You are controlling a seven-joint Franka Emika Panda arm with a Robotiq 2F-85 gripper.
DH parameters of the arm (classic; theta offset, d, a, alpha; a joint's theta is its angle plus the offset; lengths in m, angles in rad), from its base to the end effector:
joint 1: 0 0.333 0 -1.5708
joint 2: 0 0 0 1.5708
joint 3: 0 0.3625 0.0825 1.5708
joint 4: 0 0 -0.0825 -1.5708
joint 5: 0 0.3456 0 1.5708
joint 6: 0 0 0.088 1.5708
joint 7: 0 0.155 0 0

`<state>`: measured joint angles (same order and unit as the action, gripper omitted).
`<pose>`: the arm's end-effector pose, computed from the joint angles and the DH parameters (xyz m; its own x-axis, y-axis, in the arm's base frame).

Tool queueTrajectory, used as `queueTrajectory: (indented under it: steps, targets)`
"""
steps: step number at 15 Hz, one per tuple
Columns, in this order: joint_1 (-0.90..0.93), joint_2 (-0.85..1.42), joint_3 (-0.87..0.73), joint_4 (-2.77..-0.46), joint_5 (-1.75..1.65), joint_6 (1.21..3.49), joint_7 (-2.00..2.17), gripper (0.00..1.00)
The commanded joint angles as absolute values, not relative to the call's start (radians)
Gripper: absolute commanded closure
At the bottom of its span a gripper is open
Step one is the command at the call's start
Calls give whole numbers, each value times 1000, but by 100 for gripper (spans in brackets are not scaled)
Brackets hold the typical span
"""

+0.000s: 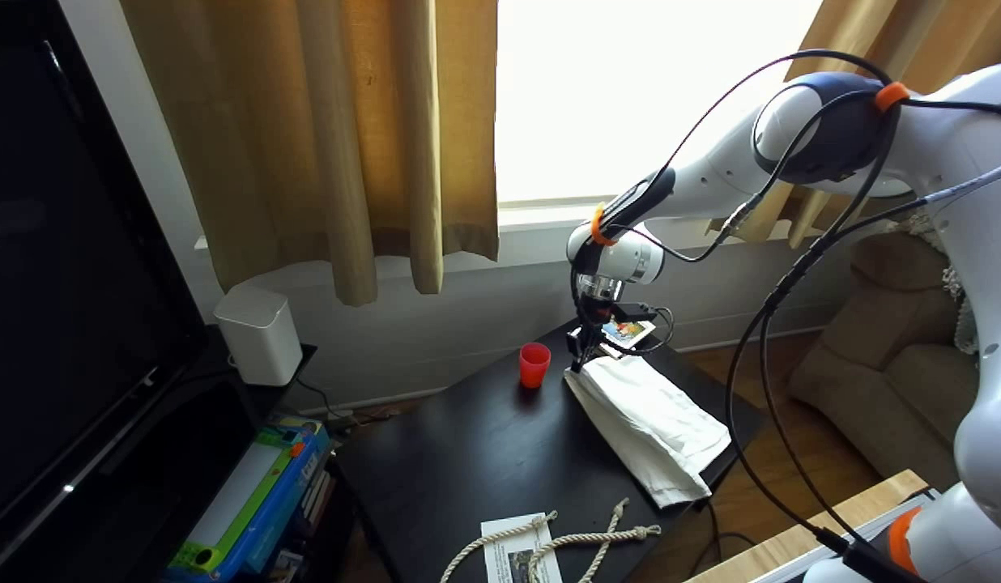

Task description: Unfold the white towel on the table once

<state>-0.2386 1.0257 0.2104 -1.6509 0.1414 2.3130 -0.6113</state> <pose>0.6157 -0.0134 0.0152 0.8958 0.4156 -0.1576 0.3256 -0.8549 -0.4038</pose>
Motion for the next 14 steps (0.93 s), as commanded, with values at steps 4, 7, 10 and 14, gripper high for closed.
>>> queueTrajectory:
  steps: [4, 7, 10, 14]
  targets:
    - [-242, 1033, 226, -1643, 153, 2312, -621, 99]
    - [-228, 1040, 261, -1635, 179, 2291, -605, 99]
    - [-201, 1066, 278, -1617, 203, 2280, -567, 99]
    - [-151, 1125, 269, -1583, 234, 2363, -443, 99]
